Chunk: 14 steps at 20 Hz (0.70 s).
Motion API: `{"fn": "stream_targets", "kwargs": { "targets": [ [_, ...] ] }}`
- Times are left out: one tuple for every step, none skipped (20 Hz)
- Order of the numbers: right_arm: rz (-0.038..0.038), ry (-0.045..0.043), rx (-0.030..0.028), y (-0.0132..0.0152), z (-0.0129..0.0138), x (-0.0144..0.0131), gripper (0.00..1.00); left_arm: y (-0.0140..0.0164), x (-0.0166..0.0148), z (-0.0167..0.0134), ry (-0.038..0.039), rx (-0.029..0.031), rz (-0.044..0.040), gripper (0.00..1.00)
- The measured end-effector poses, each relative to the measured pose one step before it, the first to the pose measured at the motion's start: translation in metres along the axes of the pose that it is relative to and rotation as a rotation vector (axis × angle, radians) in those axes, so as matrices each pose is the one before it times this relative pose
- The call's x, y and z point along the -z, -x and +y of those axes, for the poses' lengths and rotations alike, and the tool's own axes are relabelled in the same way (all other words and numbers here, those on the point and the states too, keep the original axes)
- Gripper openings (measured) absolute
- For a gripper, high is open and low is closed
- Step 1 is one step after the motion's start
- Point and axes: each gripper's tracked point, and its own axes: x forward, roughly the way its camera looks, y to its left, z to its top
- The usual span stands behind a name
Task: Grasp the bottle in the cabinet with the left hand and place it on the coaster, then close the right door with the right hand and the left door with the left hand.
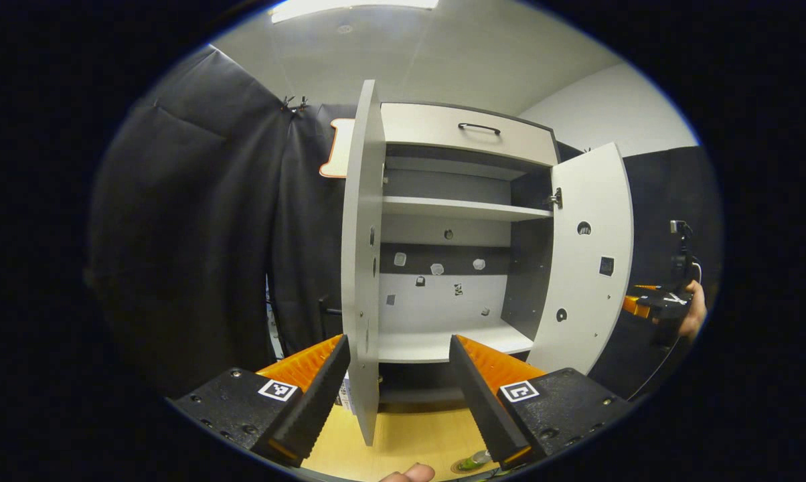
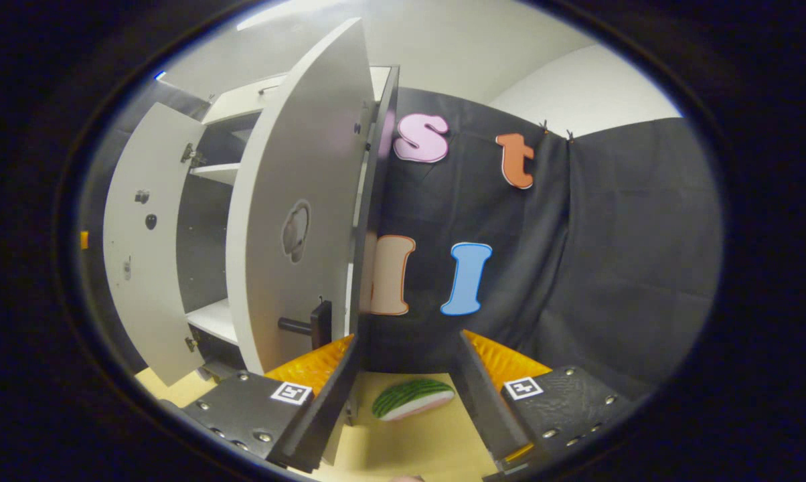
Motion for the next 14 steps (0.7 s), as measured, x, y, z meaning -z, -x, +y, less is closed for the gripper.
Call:
{"fn": "stream_targets", "kwargs": {
  "targets": [
    [0.00751, -0.01567, -0.00976, 0.00081, 0.00522, 0.00206, 0.89, -0.0009, 0.00207, -0.00118, 0.01056, 0.01084, 0.00739, 0.94],
    [0.00664, -0.01516, -0.02463, 0.00051, 0.01093, 0.00057, 0.89, -0.00231, 0.00171, -0.0004, 0.00753, 0.01327, 0.00417, 0.94],
    [0.01137, -0.01068, -0.02777, 0.00028, 0.01234, 0.00079, 0.84, -0.00167, 0.00052, -0.002, 0.00138, 0.01538, 0.00148, 0.94],
    [-0.00783, -0.00499, -0.02882, -0.00007, 0.01162, -0.00181, 0.87, -0.00294, -0.00044, 0.00038, 0.00018, 0.00615, -0.00142, 0.94],
    [-0.00642, 0.00826, -0.01991, -0.00094, 0.01092, 0.00017, 0.86, -0.00253, -0.00196, 0.00036, -0.00023, 0.00402, -0.00531, 0.94],
    [-0.01208, 0.00172, -0.01047, -0.00154, 0.00695, -0.00127, 0.86, -0.00115, -0.00094, 0.00076, 0.00135, 0.00287, -0.00188, 0.94],
    [-0.00889, -0.00274, -0.00946, -0.00151, 0.00682, -0.00119, 0.86, -0.00054, -0.00186, 0.00057, 0.00389, 0.00327, -0.0039, 0.94],
    [-0.00315, -0.01262, -0.00069, -0.00119, 0.00555, 0.00133, 0.87, 0.00027, -0.00048, 0.00155, 0.00207, 0.00121, -0.00125, 0.94],
    [-0.00203, -0.01955, 0.01215, -0.00272, 0.00324, 0.00058, 0.86, 0.00145, -0.00152, 0.00196, -0.0009, 0.00255, -0.00511, 0.94],
    [0.00488, -0.02311, 0.00707, -0.00317, 0.00433, 0.00182, 0.86, 0.00104, -0.00168, 0.00355, -0.00478, -0.00218, -0.00548, 0.94],
    [0.0095, -0.01754, -0.00551, -0.00212, 0.00674, 0.00282, 0.86, 0.00166, -0.00049, 0.00453, -0.00644, -0.00766, -0.00112, 0.94],
    [-0.00358, -0.0056, -0.00692, -0.00195, 0.00785, -0.00064, 0.86, 0.00066, 0.00061, 0.00395, -0.00599, -0.00522, -0.00151, 0.94],
    [-0.00869, 0.00386, 0.00638, -0.00278, 0.0033, -0.00226, 0.87, 0.00094, 0.00071, 0.00446, -0.00279, -0.00941, 0.00159, 0.94],
    [-0.00206, -0.00114, 0.01414, -0.00236, -0.00018, 0.00138, 0.87, 0.0017, 0.00103, 0.00262, 0.00128, -0.00262, 0.00117, 0.89]
  ]
}}
